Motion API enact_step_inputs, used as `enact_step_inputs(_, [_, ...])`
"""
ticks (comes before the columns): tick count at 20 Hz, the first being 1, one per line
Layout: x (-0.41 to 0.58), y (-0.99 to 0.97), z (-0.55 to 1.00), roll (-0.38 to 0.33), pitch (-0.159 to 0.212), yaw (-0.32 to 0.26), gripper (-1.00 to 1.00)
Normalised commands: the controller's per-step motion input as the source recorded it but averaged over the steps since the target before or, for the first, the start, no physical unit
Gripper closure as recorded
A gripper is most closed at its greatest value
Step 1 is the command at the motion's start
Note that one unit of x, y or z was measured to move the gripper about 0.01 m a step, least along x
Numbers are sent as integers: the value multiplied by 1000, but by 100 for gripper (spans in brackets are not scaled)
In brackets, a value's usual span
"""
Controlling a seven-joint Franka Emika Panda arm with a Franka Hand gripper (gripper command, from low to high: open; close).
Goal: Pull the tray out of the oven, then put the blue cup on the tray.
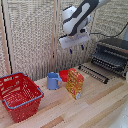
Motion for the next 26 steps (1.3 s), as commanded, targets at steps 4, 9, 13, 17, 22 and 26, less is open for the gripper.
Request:
enact_step_inputs(4, [186,478,0,373,-115,0,-100])
enact_step_inputs(9, [14,553,0,360,-126,0,-100])
enact_step_inputs(13, [-6,686,30,290,-72,0,-100])
enact_step_inputs(17, [-217,800,52,167,-42,0,-100])
enact_step_inputs(22, [-526,583,44,22,-5,-5,-100])
enact_step_inputs(26, [-657,214,206,-11,19,0,-100])
